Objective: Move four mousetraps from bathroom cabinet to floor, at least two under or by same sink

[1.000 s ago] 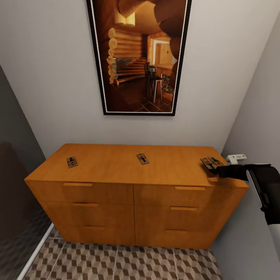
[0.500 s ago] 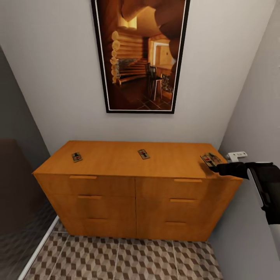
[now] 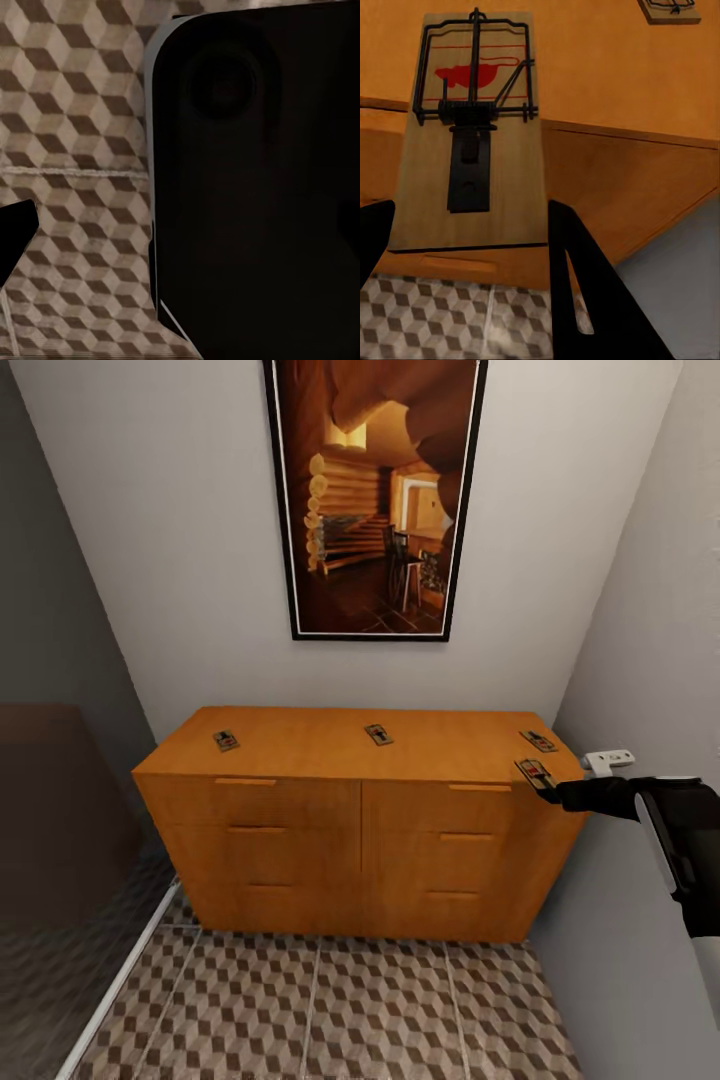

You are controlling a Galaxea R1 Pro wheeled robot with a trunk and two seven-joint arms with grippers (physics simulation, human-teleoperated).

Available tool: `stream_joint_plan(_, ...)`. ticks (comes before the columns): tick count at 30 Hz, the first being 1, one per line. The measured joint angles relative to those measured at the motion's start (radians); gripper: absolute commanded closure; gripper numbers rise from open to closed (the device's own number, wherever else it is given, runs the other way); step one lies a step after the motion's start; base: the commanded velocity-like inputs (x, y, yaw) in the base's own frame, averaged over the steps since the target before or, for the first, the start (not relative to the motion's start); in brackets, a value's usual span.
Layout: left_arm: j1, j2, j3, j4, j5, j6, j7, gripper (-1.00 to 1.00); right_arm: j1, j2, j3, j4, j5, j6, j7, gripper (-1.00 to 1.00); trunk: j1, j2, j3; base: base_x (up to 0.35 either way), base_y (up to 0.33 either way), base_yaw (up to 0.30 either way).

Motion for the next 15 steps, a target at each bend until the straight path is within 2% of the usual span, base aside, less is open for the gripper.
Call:
stream_joint_plan(6,0.0,0.001,0.0,-0.001,0.0,0.0,0.0,-1.0,0.0,0.0,0.001,0.0,0.0,0.0,0.0,1.0,0.0,0.0,0.0,-0.286,0.165,0.0)
stream_joint_plan(15,0.0,0.001,0.0,-0.001,0.0,-0.001,0.0,-1.0,0.0,0.0,0.003,0.001,0.001,-0.001,-0.001,1.0,0.0,0.0,0.0,-0.231,0.222,0.0)
